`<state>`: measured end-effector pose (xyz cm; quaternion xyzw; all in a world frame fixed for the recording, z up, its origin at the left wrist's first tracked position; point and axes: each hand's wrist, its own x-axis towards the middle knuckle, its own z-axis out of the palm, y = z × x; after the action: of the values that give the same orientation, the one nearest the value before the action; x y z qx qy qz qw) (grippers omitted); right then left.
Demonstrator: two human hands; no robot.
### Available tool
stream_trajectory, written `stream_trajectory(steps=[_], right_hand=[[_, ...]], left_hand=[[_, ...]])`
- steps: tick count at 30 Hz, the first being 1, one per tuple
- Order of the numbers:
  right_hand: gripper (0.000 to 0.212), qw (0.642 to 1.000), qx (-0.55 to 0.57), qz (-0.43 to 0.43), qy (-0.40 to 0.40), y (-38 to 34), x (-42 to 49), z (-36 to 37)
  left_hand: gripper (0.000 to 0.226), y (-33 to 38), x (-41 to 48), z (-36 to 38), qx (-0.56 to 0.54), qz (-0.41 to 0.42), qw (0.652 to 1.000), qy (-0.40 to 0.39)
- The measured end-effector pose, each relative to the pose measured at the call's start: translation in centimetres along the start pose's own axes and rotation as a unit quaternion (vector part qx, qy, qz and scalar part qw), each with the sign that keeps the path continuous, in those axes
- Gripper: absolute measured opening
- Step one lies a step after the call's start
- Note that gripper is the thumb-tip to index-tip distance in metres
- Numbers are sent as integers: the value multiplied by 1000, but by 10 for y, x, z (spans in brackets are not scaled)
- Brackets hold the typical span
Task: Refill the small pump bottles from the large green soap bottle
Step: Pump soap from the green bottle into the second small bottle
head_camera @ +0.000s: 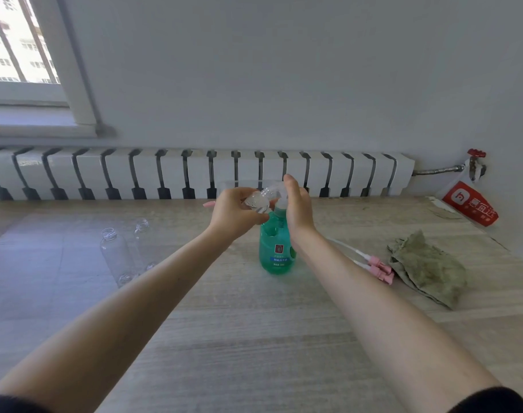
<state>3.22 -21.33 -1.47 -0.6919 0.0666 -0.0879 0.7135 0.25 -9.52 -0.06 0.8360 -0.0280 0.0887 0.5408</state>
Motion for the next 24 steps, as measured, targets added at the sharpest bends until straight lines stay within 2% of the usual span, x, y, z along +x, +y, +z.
stream_trajectory(steps=[5, 10, 14, 24], right_hand=[[52, 1000, 6, -4, -5, -4, -4, -1], [41, 1000, 11, -5, -2, -5, -4, -2], [24, 1000, 18, -12, -10, -7, -5, -3], [16, 1000, 0, -14, -28, -7, -5, -5]], left_hand=[[54, 1, 1, 1, 4, 2, 1000, 4], [54, 2, 3, 1, 14, 3, 1000, 11], [55, 0, 2, 2, 16, 2, 1000, 9], [54, -2, 2, 2, 20, 1, 1000, 3]])
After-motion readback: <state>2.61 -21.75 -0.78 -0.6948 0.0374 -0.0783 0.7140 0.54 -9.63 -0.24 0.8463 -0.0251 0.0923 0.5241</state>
